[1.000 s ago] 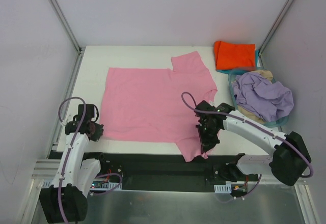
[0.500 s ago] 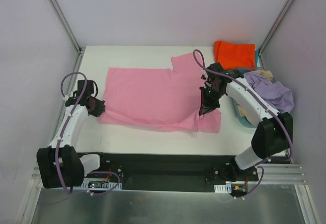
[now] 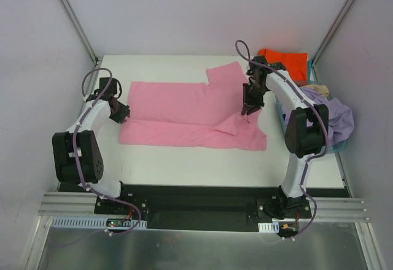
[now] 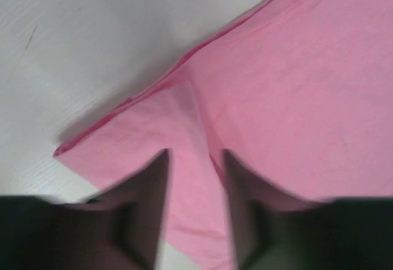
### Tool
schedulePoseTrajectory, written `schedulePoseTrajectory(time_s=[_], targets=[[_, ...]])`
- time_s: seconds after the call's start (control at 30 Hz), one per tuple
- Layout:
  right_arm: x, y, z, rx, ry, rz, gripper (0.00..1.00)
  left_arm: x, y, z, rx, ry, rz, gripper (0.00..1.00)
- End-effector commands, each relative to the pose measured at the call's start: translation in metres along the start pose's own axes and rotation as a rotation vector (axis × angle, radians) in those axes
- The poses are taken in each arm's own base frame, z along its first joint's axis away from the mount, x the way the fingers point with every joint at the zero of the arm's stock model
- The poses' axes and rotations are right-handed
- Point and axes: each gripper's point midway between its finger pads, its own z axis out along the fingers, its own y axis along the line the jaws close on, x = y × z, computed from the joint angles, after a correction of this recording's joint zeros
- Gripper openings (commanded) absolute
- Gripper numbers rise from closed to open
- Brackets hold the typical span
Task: Fold and stack the t-shirts
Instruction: Fold the tshirt
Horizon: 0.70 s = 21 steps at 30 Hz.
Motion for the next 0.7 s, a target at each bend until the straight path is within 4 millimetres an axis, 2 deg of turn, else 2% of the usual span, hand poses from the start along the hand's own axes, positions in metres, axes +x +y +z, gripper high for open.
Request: schedulePoseTrajectory(time_s=[0.0,0.03,0.07,0.17,0.2,0.23,0.27,0.3,0.33,0.37,0.4,0.43,0.47,0.5,0.57,0.67], targets=[[-0.047,-0.012,0.0,0.089,-0.107,-0.023,0.38,-0.023,-0.024,0.003,0.03,-0.045,0.043,0.69],[-0.049,-0.017,0.002,0.116,-0.101,-0.037,0.59,-0.025,-0.027,0.002,0.037,-0.047,0.047,0.85],[-0.056,-0.026,-0.002,0.165,-0.128,-0.04,0.64,-0.027,-0.034,-0.003,0.06,-0.05,0.053,0.99],[-0.058,-0.022,-0.021,0.146,-0.184,-0.037,0.89,-0.031,-0.04,-0.018,0.105,-0.066,0.07,0.99],[-0.044,-0.023,-0.014,0.132,-0.156,-0.039,0.96,-0.029,-0.04,-0.021,0.116,-0.064,0.07,0.99],[-0.046,-0.011,-0.028,0.066,-0.216,-0.052,0.99,-0.027,-0.04,-0.025,0.133,-0.058,0.072,0.99],[-0.037,0.001,-0.028,-0.018,-0.209,-0.062,1.0,-0.023,-0.037,-0.03,0.144,-0.053,0.069,0.99],[-0.023,0.002,-0.014,-0.055,-0.187,-0.059,1.0,-0.017,-0.038,-0.034,0.165,-0.03,0.074,0.99],[-0.017,0.01,-0.023,-0.104,-0.21,-0.065,1.0,-0.015,-0.038,-0.04,0.187,-0.027,0.08,0.99],[-0.007,0.016,-0.02,-0.155,-0.188,-0.039,1.0,-0.007,-0.03,-0.037,0.176,-0.007,0.083,0.99],[-0.005,0.019,-0.018,-0.177,-0.197,-0.033,0.99,0.0,-0.029,-0.039,0.191,0.016,0.086,0.99],[0.01,0.016,-0.012,-0.187,-0.171,-0.006,1.0,0.002,-0.027,-0.043,0.204,0.015,0.089,0.99],[0.016,0.02,-0.009,-0.213,-0.159,0.009,0.99,0.01,-0.018,-0.038,0.19,0.033,0.097,0.99],[0.013,0.024,-0.007,-0.241,-0.18,0.013,0.99,0.013,-0.015,-0.037,0.189,0.036,0.104,0.99],[0.027,0.033,0.004,-0.305,-0.146,0.042,0.99,0.021,-0.007,-0.03,0.184,0.053,0.122,0.99],[0.025,0.043,0.015,-0.337,-0.148,0.037,0.99,0.034,-0.002,-0.023,0.183,0.108,0.141,0.99]])
